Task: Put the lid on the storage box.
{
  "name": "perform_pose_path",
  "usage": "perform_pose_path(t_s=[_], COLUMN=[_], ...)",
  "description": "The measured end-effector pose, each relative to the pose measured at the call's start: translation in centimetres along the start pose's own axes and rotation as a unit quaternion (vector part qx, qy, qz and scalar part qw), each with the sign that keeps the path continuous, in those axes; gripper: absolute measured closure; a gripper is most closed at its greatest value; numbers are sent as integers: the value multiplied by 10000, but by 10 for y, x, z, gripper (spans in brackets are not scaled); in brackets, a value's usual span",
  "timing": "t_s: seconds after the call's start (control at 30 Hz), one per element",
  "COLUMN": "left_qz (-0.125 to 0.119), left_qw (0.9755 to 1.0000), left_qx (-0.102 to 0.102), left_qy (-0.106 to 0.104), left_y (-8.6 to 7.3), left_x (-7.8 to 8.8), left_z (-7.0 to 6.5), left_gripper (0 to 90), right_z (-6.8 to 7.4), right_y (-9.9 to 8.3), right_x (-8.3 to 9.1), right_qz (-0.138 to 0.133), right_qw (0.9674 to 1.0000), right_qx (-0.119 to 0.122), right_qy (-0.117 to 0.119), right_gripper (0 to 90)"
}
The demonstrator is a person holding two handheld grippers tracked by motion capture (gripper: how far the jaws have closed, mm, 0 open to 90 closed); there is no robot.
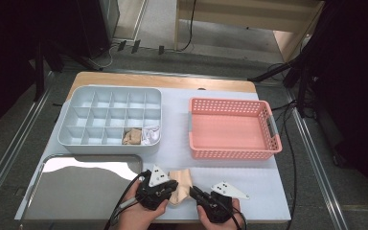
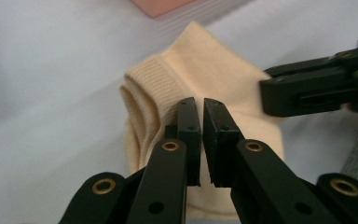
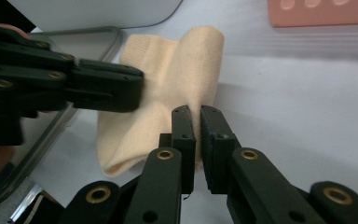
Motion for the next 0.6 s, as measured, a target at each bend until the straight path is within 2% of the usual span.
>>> perform_pose_path(t_s=[0.17, 0.43, 0.5, 0.6], left_qz=[87, 192, 228, 235], left_qw=[9999, 9997, 9995, 9990], left_qx=[67, 163, 163, 292], left_qy=[-4, -63, -113, -256], left_y=[-1, -1, 0, 0], left_x=[-10, -16, -16, -16], left_z=[0, 0, 1, 5], left_gripper=[892, 900, 900, 900], right_z=[-3, 16, 19, 25], right_y=[3, 9, 10, 9], right_x=[3, 2, 0, -4], right_qz=[-158, -404, -434, -427], right_qw=[9991, 9983, 9980, 9978], right_qx=[-318, 40, 85, 51], right_qy=[249, 425, 459, 504], right_gripper=[855, 863, 863, 863])
Point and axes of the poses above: each handheld gripper's, and its own axes: x roughly backward along the jaws, y roughly out of its top, z roughly to its left, the point moved 3 cm from there along -x, roughly forward along the jaws, and after that the axes turned 4 degrees about x, right-handed, at the moved point
